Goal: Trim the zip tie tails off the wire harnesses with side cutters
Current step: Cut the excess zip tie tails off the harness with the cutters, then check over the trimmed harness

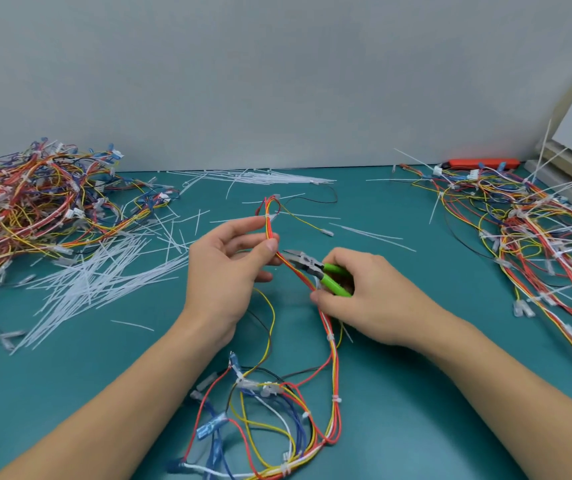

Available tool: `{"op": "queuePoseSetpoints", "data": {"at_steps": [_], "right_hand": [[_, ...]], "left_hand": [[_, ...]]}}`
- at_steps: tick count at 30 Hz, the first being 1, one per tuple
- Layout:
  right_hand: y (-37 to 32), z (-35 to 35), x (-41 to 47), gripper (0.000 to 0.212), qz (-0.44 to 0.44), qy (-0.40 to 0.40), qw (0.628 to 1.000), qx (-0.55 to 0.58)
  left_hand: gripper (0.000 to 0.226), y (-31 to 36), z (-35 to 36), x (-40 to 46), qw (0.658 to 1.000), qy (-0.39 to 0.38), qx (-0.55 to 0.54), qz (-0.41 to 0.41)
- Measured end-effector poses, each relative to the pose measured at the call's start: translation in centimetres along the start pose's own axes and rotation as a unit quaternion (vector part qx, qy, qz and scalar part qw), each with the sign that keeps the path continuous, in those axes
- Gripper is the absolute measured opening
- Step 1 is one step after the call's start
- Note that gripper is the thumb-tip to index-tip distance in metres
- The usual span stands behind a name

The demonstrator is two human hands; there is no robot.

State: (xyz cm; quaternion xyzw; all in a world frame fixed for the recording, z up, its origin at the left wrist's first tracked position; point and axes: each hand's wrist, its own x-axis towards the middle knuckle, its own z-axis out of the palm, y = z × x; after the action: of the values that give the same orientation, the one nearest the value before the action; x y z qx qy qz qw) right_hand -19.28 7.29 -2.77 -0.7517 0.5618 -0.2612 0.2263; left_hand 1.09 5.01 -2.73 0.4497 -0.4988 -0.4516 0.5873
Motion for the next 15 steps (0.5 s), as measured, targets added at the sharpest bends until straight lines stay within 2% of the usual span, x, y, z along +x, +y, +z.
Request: {"op": "queuePoseSetpoints", "data": {"at_steps": [6,11,13,15], "right_hand": [[0.5,-0.9,0.3,0.017,0.015,-0.028,0.992,0.123],[0.9,-1.3,0.5,0.016,0.038,0.007,0.976,0.212],[1.2,-1.0,0.5,0.017,0.04,0.039,0.986,0.157],[1.5,-0.7,0.5,0.017,0.044,0.078,0.996,0.019]], "left_hand": [[0.027,0.2,0.0,0.2,1.0,-0.005,-0.009,0.026],[0.028,0.7,-0.9,0.7,0.998,0.023,-0.042,0.034],[0.028,1.0,-1.3,0.9,0.997,0.027,-0.063,0.023],[0.028,1.3,-1.6,1.1,0.996,0.031,-0.082,0.008]]}}
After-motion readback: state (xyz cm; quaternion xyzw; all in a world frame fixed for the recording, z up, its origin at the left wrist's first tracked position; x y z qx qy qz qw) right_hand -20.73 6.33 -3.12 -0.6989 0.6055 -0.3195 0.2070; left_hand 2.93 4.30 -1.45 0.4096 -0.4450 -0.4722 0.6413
